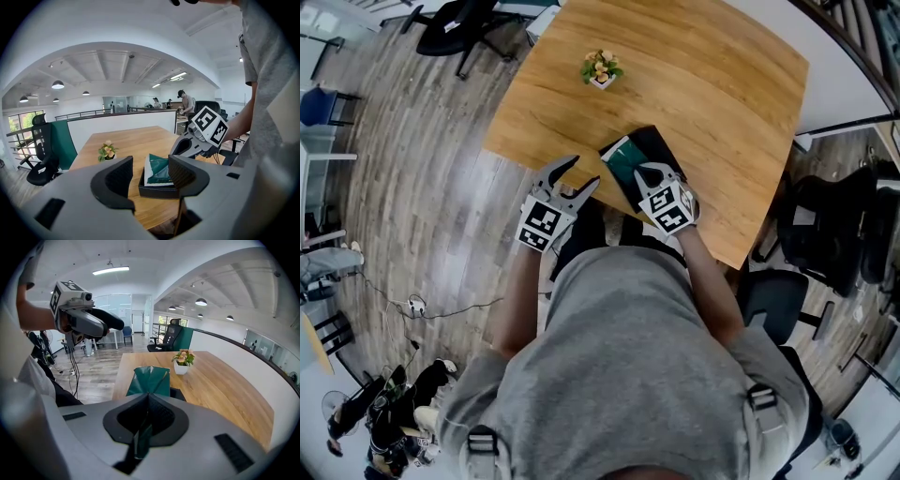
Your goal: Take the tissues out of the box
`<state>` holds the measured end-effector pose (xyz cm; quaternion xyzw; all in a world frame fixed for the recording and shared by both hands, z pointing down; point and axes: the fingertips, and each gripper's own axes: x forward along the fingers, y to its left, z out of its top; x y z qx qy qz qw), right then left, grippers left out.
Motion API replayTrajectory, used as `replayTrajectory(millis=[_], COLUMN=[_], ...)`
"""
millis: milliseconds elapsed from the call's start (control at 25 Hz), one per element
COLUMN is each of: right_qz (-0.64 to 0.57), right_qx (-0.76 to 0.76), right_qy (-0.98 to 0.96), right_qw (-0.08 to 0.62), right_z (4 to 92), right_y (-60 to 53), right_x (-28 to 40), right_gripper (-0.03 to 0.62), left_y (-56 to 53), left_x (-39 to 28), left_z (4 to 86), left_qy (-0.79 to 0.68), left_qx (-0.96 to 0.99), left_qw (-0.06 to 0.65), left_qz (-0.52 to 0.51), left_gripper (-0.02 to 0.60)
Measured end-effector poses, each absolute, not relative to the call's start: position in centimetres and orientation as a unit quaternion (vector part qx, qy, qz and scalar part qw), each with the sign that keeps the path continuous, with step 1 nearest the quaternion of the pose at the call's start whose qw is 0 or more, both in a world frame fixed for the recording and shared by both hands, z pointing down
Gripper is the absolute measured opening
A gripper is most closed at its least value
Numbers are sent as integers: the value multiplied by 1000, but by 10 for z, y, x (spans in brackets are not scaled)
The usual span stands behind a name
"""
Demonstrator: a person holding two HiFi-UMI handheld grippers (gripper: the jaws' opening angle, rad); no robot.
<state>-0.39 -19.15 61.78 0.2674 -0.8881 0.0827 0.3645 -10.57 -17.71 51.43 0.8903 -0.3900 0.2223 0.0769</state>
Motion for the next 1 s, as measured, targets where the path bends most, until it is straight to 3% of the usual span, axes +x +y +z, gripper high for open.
replayTrajectory(millis=[1000], right_qz=[24], right_qx=[283], right_qy=[-907], right_qw=[312], right_z=[560], right_y=[-193], right_x=[18], right_gripper=[9], left_y=[-145], left_x=[-85], left_z=[509], left_qy=[-427], left_qx=[876], left_qw=[68], left_qz=[213], left_gripper=[252])
